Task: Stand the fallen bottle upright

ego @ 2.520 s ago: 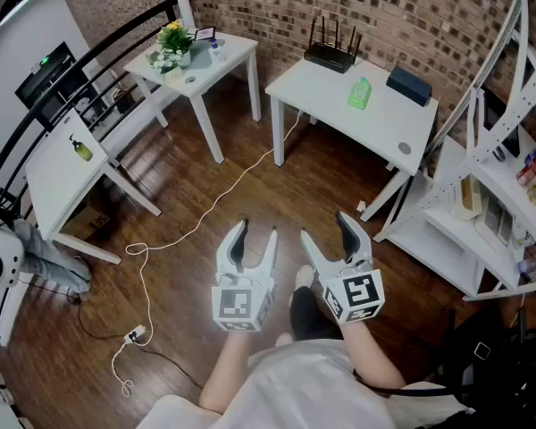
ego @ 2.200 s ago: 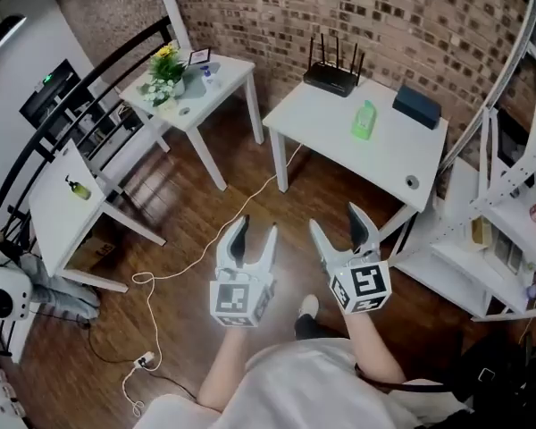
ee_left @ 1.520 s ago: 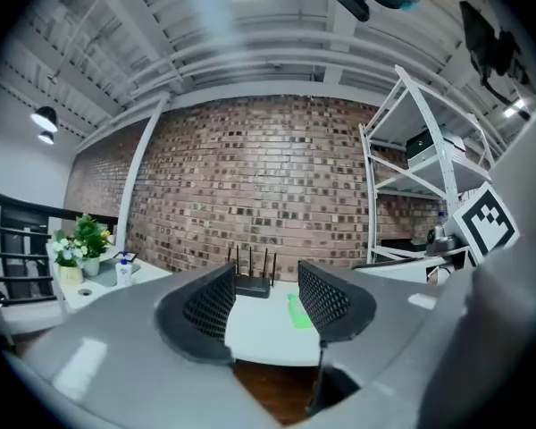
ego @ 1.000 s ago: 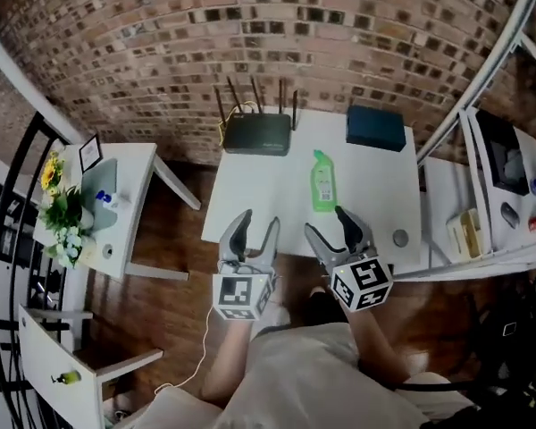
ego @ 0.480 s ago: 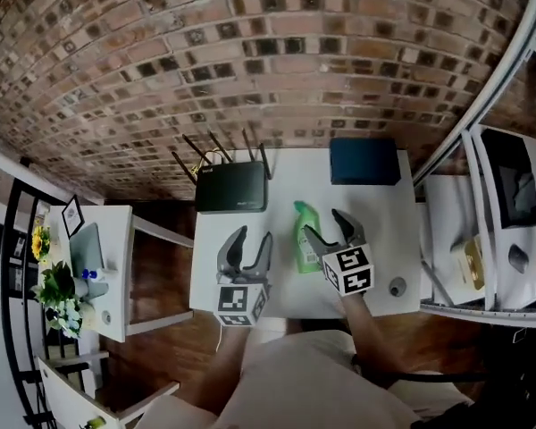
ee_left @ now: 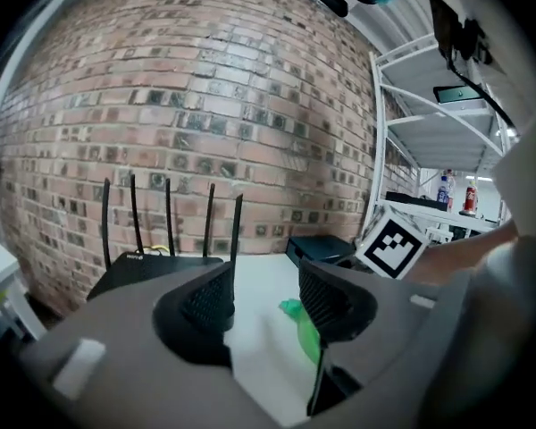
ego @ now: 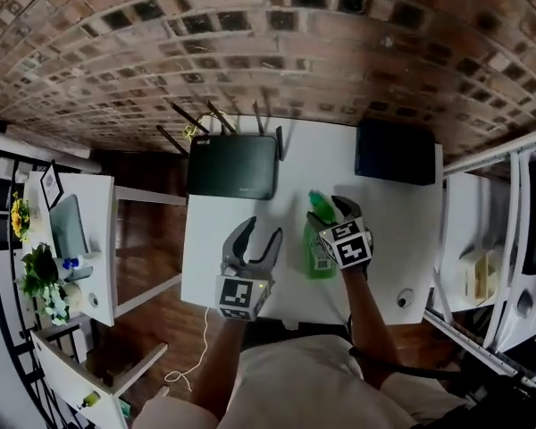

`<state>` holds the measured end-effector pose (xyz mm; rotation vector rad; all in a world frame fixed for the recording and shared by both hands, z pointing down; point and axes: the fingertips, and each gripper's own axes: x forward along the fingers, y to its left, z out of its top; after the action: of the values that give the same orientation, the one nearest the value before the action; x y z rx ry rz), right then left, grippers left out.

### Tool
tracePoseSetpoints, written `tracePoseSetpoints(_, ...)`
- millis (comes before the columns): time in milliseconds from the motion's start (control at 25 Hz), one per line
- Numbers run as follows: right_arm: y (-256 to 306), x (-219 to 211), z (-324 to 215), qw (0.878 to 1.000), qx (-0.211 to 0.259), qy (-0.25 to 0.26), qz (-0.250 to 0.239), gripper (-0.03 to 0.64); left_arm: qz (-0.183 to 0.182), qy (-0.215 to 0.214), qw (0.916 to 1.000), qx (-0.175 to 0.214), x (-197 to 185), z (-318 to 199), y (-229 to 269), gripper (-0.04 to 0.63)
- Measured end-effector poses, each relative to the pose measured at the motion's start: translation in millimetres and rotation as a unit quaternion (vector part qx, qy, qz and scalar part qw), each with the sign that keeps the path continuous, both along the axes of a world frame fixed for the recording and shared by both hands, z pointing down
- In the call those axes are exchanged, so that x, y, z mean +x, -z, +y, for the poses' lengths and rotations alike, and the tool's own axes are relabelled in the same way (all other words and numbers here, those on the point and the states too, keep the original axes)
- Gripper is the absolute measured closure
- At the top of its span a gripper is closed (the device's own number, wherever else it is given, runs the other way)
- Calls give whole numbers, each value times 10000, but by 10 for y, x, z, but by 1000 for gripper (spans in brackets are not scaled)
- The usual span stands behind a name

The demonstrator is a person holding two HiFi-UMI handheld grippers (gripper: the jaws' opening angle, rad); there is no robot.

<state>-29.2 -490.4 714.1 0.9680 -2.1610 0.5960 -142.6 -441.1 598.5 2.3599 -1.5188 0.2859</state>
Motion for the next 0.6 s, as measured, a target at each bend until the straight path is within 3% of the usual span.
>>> tracePoseSetpoints(120,-227,-51,-216,9993,-179,206,258,425,55,-200,9996,-174,24,-58,-133,348)
tracePoseSetpoints(320,-610,-180,-229,9897,-805,753,908,442,222,-147,9992,-291,-62,-124,-231,348)
tracePoseSetpoints(360,-626,-189,-237,9891,-816,762,962,471,239,-161,9992,-289,-78,-135,-231,348)
tracePoseSetpoints(600,-358,-168,-285,9907,-521,601,1103,477,304,-218,9991,-203,-195,-153,-50,350)
